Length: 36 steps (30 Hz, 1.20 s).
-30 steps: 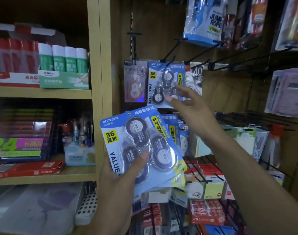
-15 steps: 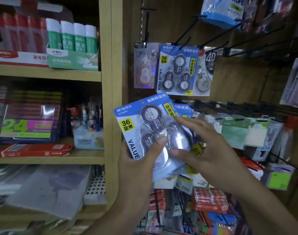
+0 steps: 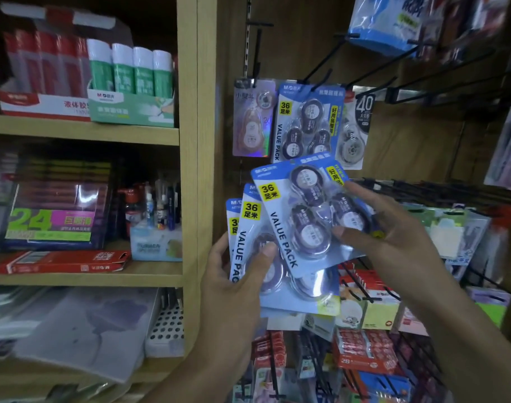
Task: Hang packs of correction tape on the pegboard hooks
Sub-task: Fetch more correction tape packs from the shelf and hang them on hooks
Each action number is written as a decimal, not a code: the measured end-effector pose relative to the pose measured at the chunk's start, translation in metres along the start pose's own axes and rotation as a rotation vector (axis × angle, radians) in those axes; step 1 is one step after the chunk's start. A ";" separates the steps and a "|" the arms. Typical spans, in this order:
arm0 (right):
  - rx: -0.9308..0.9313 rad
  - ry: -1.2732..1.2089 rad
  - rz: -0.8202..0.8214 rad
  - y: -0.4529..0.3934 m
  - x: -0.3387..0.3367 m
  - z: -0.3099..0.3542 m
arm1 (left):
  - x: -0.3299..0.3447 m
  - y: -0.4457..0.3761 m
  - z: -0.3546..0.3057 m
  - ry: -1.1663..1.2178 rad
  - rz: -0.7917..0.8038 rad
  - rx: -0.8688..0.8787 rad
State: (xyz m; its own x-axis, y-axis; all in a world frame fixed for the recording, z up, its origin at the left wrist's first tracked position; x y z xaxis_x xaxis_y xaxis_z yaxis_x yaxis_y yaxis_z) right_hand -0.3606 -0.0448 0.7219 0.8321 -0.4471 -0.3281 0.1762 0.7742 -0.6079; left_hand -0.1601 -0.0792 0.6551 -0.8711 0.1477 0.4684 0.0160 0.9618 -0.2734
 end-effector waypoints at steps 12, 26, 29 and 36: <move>-0.110 -0.271 -0.107 -0.041 0.003 0.007 | -0.009 -0.011 -0.015 -0.063 -0.155 0.179; -0.140 -0.264 -0.309 -0.130 -0.011 0.014 | -0.006 -0.003 -0.023 -0.061 -0.201 0.237; -0.144 -0.279 -0.289 -0.133 -0.008 0.008 | -0.004 -0.001 -0.025 -0.034 -0.177 0.237; -0.152 -0.297 -0.200 -0.137 -0.006 0.002 | -0.006 0.002 -0.032 -0.004 -0.130 0.260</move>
State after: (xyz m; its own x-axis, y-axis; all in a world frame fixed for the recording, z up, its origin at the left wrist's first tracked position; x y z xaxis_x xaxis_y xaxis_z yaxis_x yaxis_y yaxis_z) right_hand -0.3885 -0.1471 0.8087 0.9091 -0.4162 0.0179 0.2892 0.5997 -0.7462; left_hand -0.1392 -0.0712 0.6782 -0.8597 0.0259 0.5101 -0.2216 0.8808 -0.4183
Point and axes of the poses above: each hand's wrist, its own y-axis away from the middle knuckle, its own x-axis out of the palm, z = x × y, the point moved 4 cm from there along -y, towards the middle knuckle, and after that the axes turned 2 degrees about -x, right-handed, at the moved point
